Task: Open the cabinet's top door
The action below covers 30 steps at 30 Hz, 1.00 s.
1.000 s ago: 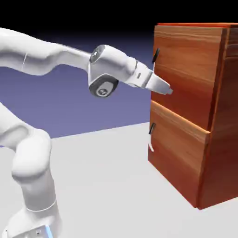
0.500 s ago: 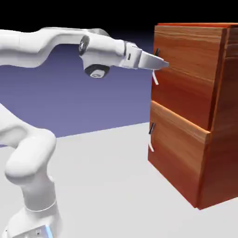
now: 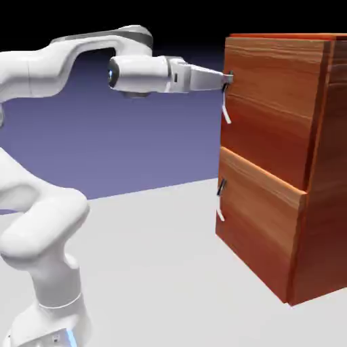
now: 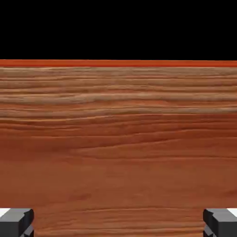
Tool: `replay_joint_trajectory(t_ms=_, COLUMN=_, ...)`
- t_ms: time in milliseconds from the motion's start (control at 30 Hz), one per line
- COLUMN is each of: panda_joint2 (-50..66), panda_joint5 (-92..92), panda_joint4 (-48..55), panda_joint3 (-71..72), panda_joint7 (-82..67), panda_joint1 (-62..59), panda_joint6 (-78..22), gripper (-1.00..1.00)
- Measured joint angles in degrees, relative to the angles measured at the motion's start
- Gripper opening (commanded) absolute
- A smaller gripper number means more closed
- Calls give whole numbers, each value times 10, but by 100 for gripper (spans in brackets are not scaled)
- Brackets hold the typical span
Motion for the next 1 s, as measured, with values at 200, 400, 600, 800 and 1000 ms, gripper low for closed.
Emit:
replay_joint_trajectory(t_ms=200, panda_joint2=-21, panda_joint5=150, panda_joint4=39, panda_joint3=62, panda_joint7=-101, panda_joint1=-53, panda_joint6=6, gripper=0)
replay_joint_trajectory(t_ms=400, panda_joint2=-43, panda_joint5=299, panda_joint4=78, panda_joint3=124, panda_joint7=-203, panda_joint1=-105, panda_joint6=13, gripper=0)
replay_joint_trajectory(t_ms=600, panda_joint2=-64, panda_joint5=449, panda_joint4=117, panda_joint3=186, panda_joint7=-304, panda_joint1=-158, panda_joint6=19, gripper=0)
replay_joint_trajectory(t_ms=800, panda_joint2=-47, panda_joint5=471, panda_joint4=183, panda_joint3=241, panda_joint7=-318, panda_joint1=-247, panda_joint6=10, gripper=0)
replay_joint_trajectory(t_ms=1000, panda_joint2=-25, panda_joint5=471, panda_joint4=145, panda_joint3=214, panda_joint7=-348, panda_joint1=-203, panda_joint6=-27, gripper=-100)
